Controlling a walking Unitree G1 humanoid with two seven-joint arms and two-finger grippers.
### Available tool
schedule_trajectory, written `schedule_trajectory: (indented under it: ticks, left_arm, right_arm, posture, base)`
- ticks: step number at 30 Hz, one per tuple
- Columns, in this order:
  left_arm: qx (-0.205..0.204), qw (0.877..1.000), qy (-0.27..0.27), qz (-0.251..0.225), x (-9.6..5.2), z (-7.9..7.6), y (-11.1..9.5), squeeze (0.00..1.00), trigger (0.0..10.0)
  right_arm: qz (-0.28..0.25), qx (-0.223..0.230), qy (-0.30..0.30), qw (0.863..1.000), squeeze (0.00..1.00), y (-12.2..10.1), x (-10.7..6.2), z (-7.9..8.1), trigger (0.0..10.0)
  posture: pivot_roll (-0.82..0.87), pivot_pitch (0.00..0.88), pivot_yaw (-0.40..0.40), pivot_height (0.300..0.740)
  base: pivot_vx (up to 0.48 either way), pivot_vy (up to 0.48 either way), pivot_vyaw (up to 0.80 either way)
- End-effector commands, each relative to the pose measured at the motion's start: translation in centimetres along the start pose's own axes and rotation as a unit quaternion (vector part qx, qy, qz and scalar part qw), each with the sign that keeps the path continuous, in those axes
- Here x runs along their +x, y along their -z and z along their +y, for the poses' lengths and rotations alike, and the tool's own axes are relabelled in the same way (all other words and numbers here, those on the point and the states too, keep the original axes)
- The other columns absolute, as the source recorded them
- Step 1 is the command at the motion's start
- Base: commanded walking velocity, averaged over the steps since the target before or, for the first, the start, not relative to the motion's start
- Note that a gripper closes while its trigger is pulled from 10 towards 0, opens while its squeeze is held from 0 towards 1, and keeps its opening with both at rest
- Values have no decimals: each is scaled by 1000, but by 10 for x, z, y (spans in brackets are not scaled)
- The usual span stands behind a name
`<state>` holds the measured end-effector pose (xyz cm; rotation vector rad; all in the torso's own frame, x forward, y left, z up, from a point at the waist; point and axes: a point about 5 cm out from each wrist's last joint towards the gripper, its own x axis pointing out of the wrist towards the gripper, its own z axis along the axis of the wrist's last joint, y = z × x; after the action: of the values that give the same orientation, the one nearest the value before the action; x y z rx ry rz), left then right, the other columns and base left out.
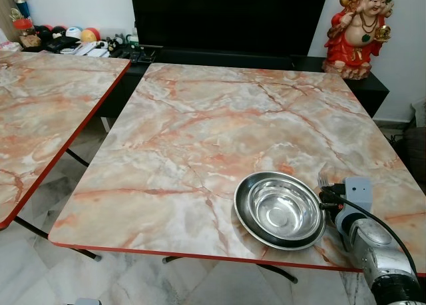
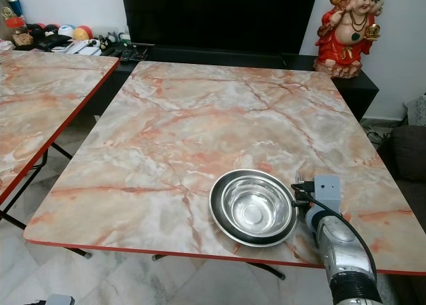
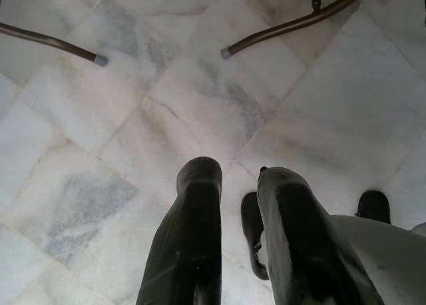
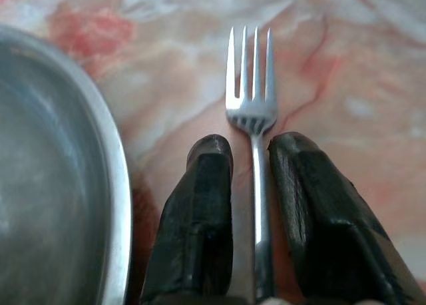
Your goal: Setting the table
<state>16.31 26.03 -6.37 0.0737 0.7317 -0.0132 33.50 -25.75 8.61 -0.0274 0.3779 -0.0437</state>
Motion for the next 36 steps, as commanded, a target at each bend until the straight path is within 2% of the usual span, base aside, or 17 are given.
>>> schedule_trajectory:
  ticks: [1,8,18,21,23,29,36]
  left_arm:
    - [-6,1000,0,17,-2,0,7,0,10000]
    - [-5,1000,0,18,-3,1,7,0,10000]
    - [-7,1000,2,15,-2,-1,6,0,10000]
    - [-7,1000,1,16,-2,0,7,0,10000]
    - [-7,1000,0,18,-3,0,8,0,10000]
    - [-7,1000,-4,19,-4,2,10,0,10000]
    - [-1,1000,-12,25,-5,7,10,0,10000]
  right_arm:
    - [1,6,-3,1000,0,2,1,2,10000]
    - [-91,24,13,995,0,-27,0,-2,10000]
    - [-132,33,-4,991,0,-40,0,3,10000]
    - [-195,31,14,980,0,-57,-5,-1,10000]
    - [-243,30,46,968,0,-70,-12,-6,10000]
    - [-287,40,70,955,0,-69,-26,-14,10000]
    - [-331,52,74,939,0,-71,-42,-12,10000]
  posture:
    - [101,72,-11,740]
    - [95,72,-9,740]
    - [100,69,-11,740]
    - [96,67,-10,740]
    - [95,65,-10,740]
    - [90,58,-6,740]
    - [93,42,-13,740]
  base:
    - [0,0,0]
    - [0,0,0]
    - [0,0,0]
    - [0,0,0]
    - [0,0,0]
    - [0,0,0]
    - [0,0,0]
